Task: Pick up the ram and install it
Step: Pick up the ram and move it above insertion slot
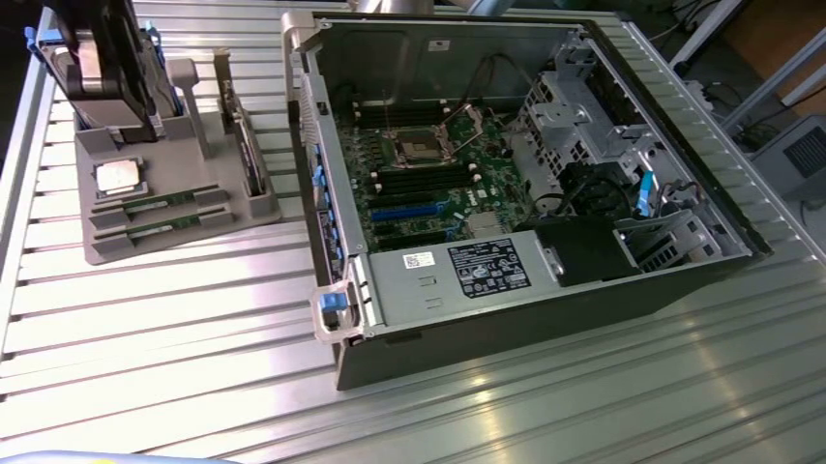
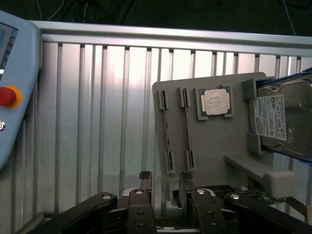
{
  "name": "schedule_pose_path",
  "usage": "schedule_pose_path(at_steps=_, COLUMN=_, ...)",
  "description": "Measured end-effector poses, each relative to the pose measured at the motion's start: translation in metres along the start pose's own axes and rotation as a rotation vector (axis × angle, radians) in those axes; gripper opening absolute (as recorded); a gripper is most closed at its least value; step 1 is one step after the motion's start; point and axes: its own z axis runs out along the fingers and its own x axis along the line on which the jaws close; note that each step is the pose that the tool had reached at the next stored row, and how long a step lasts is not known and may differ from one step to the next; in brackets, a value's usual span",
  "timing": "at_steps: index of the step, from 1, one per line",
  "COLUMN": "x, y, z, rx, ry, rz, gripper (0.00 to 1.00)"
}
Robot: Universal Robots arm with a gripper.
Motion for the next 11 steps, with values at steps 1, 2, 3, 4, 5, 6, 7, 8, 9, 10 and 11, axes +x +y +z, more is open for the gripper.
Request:
schedule_pose_path(at_steps=1, x=0.0, y=0.0, z=0.0002, rx=0.0, ry=0.0, rz=-0.002, gripper=0.36)
schedule_pose_path(at_steps=2, x=0.0001, y=0.0, z=0.0002, rx=0.0, ry=0.0001, rz=-0.002, gripper=0.36)
schedule_pose_path(at_steps=3, x=0.0001, y=-0.0001, z=0.0003, rx=-0.0001, ry=0.0001, rz=-0.003, gripper=0.36)
schedule_pose_path(at_steps=4, x=0.0001, y=-0.0001, z=0.0004, rx=-0.0001, ry=0.0001, rz=-0.005, gripper=0.36)
schedule_pose_path(at_steps=5, x=0.0001, y=-0.0001, z=0.0005, rx=-0.0001, ry=0.0001, rz=-0.005, gripper=0.36)
schedule_pose_path(at_steps=6, x=0.0001, y=-0.0001, z=0.0008, rx=-0.0002, ry=0.0002, rz=-0.008, gripper=0.36)
schedule_pose_path(at_steps=7, x=0.0001, y=-0.0001, z=0.001, rx=-0.0002, ry=0.0003, rz=-0.01, gripper=0.36)
schedule_pose_path(at_steps=8, x=0.0001, y=-0.0001, z=0.0011, rx=-0.0003, ry=0.0003, rz=-0.012, gripper=0.36)
schedule_pose_path(at_steps=9, x=0.0001, y=-0.0001, z=0.0012, rx=-0.0003, ry=0.0004, rz=-0.013, gripper=0.36)
schedule_pose_path(at_steps=10, x=0.0001, y=-0.0001, z=0.0013, rx=-0.0003, ry=0.0004, rz=-0.014, gripper=0.36)
schedule_pose_path(at_steps=11, x=0.0001, y=-0.0001, z=0.0014, rx=-0.0003, ry=0.0005, rz=-0.015, gripper=0.36)
